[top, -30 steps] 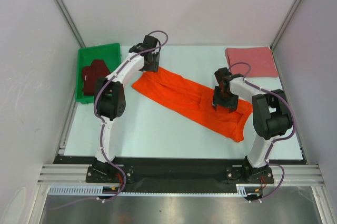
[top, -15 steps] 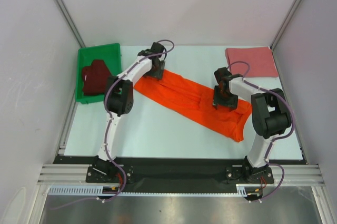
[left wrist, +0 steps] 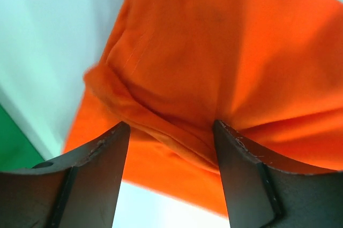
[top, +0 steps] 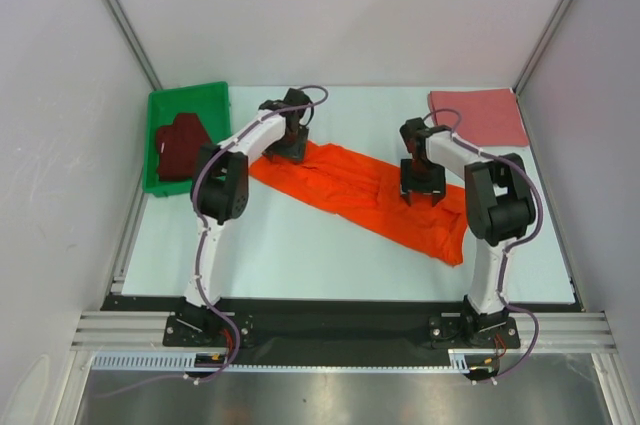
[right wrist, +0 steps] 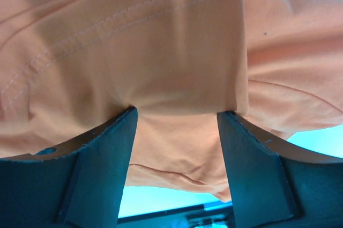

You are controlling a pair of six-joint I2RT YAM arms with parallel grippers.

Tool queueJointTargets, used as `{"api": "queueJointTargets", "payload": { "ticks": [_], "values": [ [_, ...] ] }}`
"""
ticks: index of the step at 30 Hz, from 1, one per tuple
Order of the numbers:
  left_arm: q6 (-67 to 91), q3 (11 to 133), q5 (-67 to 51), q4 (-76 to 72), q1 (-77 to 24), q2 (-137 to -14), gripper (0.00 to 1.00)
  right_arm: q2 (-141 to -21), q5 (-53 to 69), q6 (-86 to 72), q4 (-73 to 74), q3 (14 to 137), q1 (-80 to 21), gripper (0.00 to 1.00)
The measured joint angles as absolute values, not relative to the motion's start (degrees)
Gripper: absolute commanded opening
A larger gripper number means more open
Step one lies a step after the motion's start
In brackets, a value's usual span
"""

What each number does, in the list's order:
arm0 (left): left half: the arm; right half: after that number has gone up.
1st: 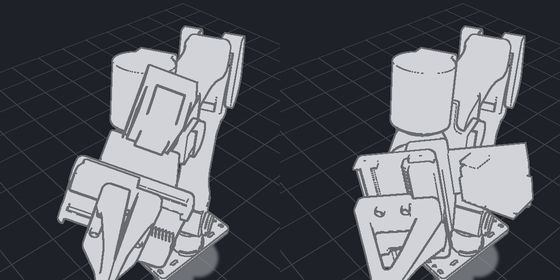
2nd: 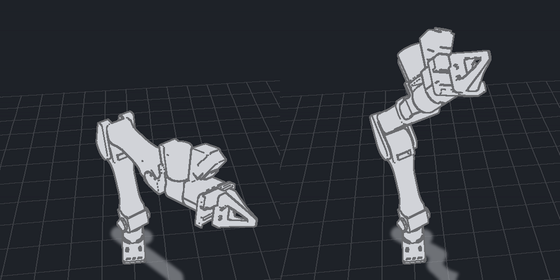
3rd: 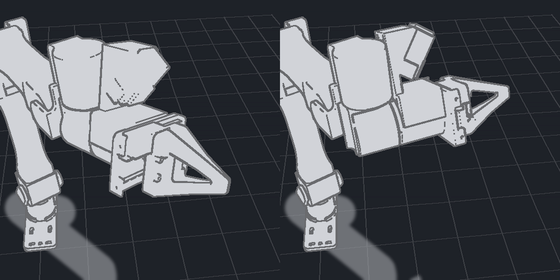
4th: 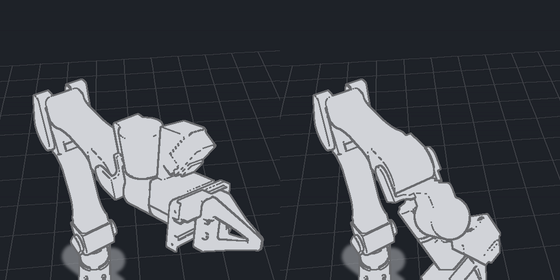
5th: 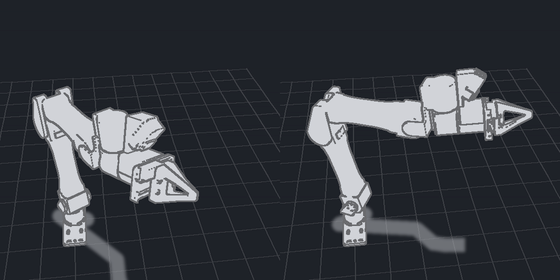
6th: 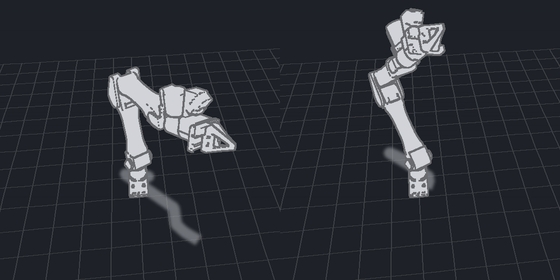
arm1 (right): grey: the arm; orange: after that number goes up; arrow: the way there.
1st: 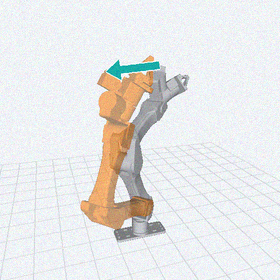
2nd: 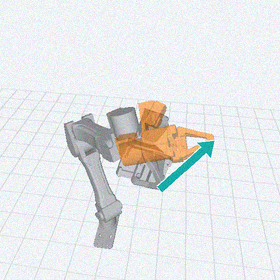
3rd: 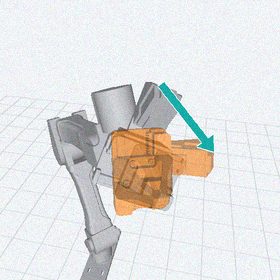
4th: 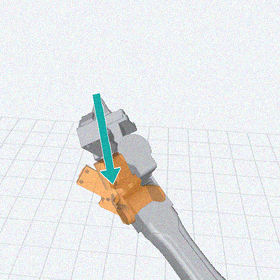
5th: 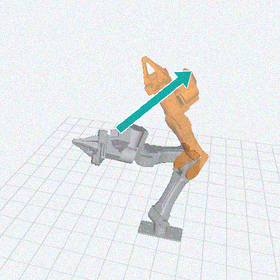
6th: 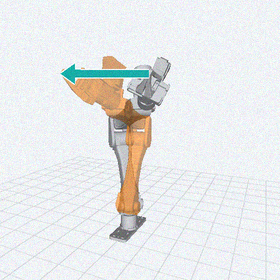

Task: Fold and stack the t-shirts
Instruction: Fold the tshirt

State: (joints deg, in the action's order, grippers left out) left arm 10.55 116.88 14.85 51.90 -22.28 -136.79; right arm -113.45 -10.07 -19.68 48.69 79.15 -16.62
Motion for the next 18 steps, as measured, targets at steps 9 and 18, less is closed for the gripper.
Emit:
{"api": "queueJointTargets", "payload": {
  "ticks": [9,18],
  "values": [
    [12.71,90.67,6.35,48.86,-25.32,-120.97,0.69,-124.01,-12.08,-13.82,58.87,95.22,-19.92,0.70],
    [18.87,68.01,-1.56,44.91,-31.03,-105.62,0.67,-137.78,-8.51,-11.40,60.40,119.31,-23.62,0.70]
  ]
}}
